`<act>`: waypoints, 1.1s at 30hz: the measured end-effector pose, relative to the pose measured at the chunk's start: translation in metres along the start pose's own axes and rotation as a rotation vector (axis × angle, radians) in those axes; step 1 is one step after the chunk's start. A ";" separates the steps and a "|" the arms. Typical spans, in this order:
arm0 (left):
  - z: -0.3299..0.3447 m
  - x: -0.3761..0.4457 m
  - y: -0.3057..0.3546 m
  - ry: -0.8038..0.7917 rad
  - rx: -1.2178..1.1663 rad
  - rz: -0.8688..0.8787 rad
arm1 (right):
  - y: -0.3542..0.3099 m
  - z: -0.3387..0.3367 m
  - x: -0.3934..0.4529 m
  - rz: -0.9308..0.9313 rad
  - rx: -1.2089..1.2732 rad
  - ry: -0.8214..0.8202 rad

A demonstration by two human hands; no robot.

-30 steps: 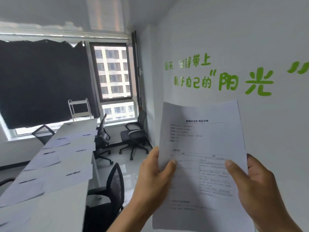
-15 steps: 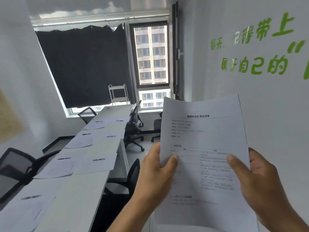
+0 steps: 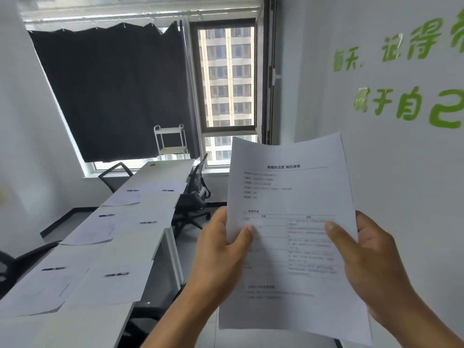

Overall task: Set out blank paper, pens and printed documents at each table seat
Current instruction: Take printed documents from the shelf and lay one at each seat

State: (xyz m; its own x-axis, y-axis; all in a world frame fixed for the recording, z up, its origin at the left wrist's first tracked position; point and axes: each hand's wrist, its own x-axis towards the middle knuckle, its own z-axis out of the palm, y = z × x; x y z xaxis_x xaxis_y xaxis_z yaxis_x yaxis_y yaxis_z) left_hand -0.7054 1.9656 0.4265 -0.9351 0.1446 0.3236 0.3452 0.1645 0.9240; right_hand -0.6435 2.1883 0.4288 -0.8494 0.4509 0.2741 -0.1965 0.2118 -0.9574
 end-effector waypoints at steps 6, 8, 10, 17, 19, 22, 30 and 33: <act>0.010 0.090 -0.034 0.089 0.022 -0.034 | 0.035 0.040 0.106 -0.019 0.035 -0.090; 0.017 0.122 -0.050 0.132 0.036 -0.051 | 0.050 0.052 0.145 -0.020 0.056 -0.139; 0.021 0.150 -0.059 0.176 0.046 -0.063 | 0.063 0.064 0.179 -0.025 0.080 -0.164; 0.033 0.261 -0.101 0.374 0.123 -0.115 | 0.100 0.129 0.327 -0.044 0.123 -0.351; 0.025 0.280 -0.115 0.429 0.118 -0.151 | 0.110 0.156 0.353 -0.037 0.123 -0.421; 0.008 0.301 -0.132 0.500 0.150 -0.195 | 0.119 0.194 0.380 -0.024 0.142 -0.504; -0.071 0.379 -0.222 0.668 0.158 -0.275 | 0.157 0.351 0.453 0.002 0.086 -0.716; -0.104 0.410 -0.255 0.726 0.138 -0.301 | 0.164 0.409 0.481 0.002 0.061 -0.788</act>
State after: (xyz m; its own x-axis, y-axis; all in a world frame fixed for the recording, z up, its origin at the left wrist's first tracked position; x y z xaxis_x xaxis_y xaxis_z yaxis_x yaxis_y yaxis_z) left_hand -1.1848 1.8814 0.3443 -0.7921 -0.5890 0.1601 0.0324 0.2214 0.9747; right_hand -1.2843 2.0849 0.3663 -0.9420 -0.3008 0.1488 -0.2017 0.1531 -0.9674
